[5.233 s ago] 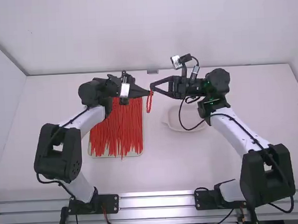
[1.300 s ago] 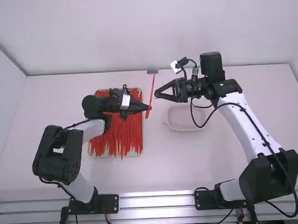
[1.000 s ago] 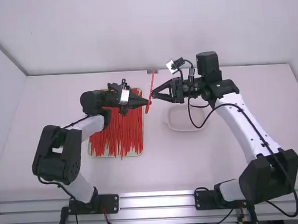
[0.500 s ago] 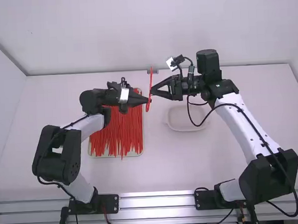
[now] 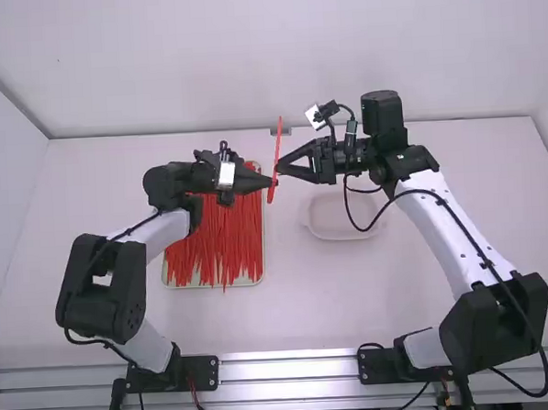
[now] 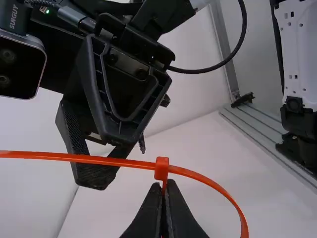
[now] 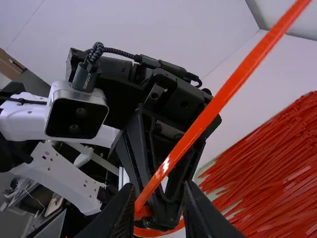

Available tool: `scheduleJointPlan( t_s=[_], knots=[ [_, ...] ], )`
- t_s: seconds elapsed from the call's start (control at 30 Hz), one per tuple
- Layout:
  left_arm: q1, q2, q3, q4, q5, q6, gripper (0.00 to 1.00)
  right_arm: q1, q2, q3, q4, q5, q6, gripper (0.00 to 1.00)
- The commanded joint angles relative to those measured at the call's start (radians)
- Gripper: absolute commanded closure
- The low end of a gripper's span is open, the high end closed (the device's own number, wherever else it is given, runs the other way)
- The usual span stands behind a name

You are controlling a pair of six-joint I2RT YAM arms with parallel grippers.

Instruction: Fasten the cable tie

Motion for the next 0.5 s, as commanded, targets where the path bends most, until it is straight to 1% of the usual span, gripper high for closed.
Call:
scheduleJointPlan(
  t_s=[0.0,0.33,0.47],
  knots=[
    [-0.010,-0.029,0.026,0.008,-0.007,0.006,0.99,0.001,-0.014,0.020,0.003,-0.034,0.003,0.73],
    [-0.026,-0.029,0.026,0.007,-0.008,0.018,0.99,0.002,-0.014,0.020,0.056,-0.065,0.074,0.74],
    [-0.029,-0.029,0.026,0.006,-0.030,0.017,0.99,0.042,-0.014,0.020,0.059,-0.060,0.074,0.75]
  ],
)
